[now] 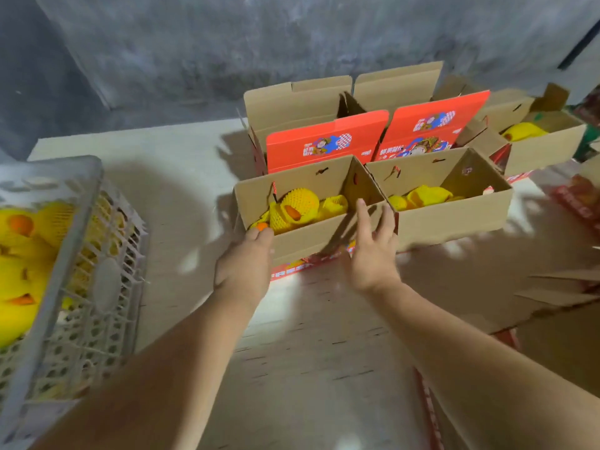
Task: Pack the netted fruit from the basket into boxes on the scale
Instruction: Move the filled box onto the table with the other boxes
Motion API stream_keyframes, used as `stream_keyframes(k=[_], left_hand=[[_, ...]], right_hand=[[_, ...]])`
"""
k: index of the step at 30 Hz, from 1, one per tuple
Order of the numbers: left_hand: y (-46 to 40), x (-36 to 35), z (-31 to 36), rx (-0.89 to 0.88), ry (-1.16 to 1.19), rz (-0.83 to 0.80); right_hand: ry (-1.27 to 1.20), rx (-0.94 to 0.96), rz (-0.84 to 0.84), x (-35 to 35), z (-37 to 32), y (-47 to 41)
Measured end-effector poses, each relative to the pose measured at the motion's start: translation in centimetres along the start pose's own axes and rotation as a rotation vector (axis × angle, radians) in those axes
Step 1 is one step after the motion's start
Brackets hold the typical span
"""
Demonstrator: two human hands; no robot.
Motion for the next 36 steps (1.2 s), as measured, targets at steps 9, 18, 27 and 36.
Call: stream_keyframes(k=[9,18,27,36], left_hand=[[1.0,-0.8,0.0,-0.036,-0.023,-0.044],[10.6,-2.7,-3.0,-0.092,-0.123,-0.176],[21.4,-2.2,-6.3,-0.148,-0.083,-0.238],[30.0,-2.0,-7.9,-0.187,-0.048,-0.235]], right_hand=[[0.297,0.094,0.033,1.1,-0.2,-1.6],[0.412,0.181,-0.179,-2.3,-0.4,10.1],[0.415,0.143,-0.297,-3.4,-3.0,20.4],[0.338,0.076,-0.364,-2.5,-4.6,29.1]])
Point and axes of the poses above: each hand's wrist, its own y-axis away from the middle knuckle, its own x-axis out of the back of the hand, z = x × y, the point moved 6 cm from there along -y, towards the middle knuckle, and after that the axes turned 3 degrees about -y, right-handed, at the moved point
